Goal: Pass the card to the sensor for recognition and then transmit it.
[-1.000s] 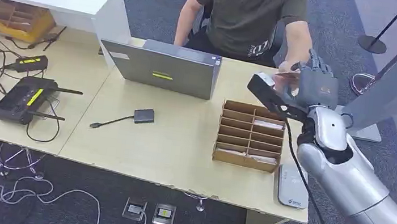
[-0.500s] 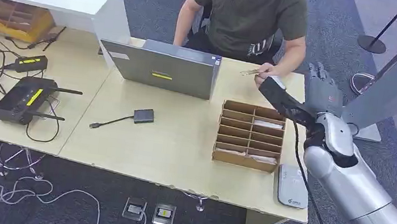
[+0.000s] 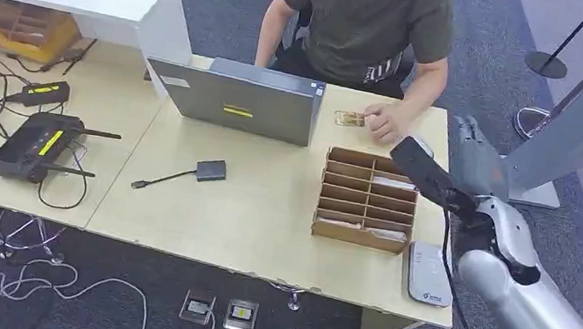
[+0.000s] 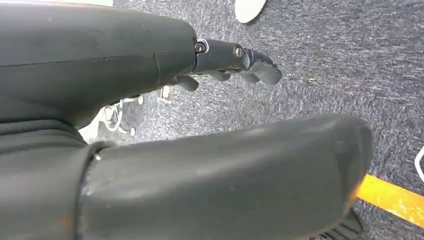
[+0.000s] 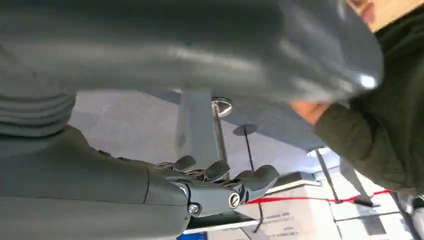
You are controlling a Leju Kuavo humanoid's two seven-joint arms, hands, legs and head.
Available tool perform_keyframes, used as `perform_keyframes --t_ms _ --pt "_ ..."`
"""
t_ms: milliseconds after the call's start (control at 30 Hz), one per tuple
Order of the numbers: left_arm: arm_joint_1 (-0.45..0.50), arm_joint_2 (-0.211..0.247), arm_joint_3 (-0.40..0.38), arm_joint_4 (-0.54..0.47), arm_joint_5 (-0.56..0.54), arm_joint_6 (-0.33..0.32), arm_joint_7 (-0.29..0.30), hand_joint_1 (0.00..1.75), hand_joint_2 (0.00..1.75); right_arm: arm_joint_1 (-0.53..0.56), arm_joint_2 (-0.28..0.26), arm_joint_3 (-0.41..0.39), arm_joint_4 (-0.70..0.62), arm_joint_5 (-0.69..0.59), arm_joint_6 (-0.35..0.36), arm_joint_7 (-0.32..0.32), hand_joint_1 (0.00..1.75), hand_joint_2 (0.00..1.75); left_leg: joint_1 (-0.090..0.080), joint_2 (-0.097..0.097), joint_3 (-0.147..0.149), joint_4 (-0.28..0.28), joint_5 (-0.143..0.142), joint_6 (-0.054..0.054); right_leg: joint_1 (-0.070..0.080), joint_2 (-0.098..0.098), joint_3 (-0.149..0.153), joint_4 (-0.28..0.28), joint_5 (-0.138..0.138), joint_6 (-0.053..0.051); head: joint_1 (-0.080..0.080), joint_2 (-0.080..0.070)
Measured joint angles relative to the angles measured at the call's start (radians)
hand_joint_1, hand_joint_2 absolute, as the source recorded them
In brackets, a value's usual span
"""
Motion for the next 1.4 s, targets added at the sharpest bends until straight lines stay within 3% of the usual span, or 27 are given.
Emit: perform_keyframes --t_ms 133,167,400,567,933,1400 --pt "0.000 0.003 0.000 0.000 0.010 0.002 0.000 0.00 0.00 0.053 -0.074 0.015 -0.122 -0.001 0.074 0.052 0.00 0.00 0.000 0.000 0.000 0.000 0.000 0.000 0.000 0.000 0.000 0.000 0.000 0.000 -0.001 0.000" --pt "0.000 0.005 0.000 0.000 0.013 0.002 0.000 0.00 0.00 0.064 -0.087 0.021 -0.150 0.011 0.076 0.056 0.00 1.75 0.000 0.000 0.000 0.000 0.000 0.000 0.000 0.000 0.000 0.000 0.000 0.000 0.000 0.000" --pt "0.000 0.010 0.000 0.003 0.019 0.008 0.000 0.00 0.00 0.093 -0.157 0.066 -0.268 0.080 0.088 0.079 0.00 1.75 0.000 0.001 0.000 0.000 0.000 0.000 0.000 0.001 0.000 0.000 0.000 0.000 0.000 0.000" --pt "0.000 0.011 0.000 0.003 0.022 0.010 0.000 0.00 0.00 0.094 -0.184 0.105 -0.287 0.205 0.087 0.075 0.00 1.75 0.000 0.001 0.000 0.000 0.000 0.000 0.000 0.001 0.000 0.000 0.000 0.000 -0.001 0.000" --pt "-0.001 0.011 0.000 0.003 0.017 0.008 0.000 0.00 0.00 0.147 -0.173 0.170 -0.250 0.243 0.065 0.054 0.00 1.75 0.000 0.000 -0.001 0.000 0.000 0.000 0.000 0.000 0.000 0.000 0.000 0.000 0.000 0.000" --pt "-0.001 0.011 0.000 0.003 0.006 0.009 0.000 0.00 0.00 0.171 -0.160 0.175 -0.198 0.215 0.035 0.054 0.00 1.75 0.000 0.000 -0.001 0.000 0.000 0.000 0.000 0.000 0.000 0.000 0.000 0.000 0.000 0.000"
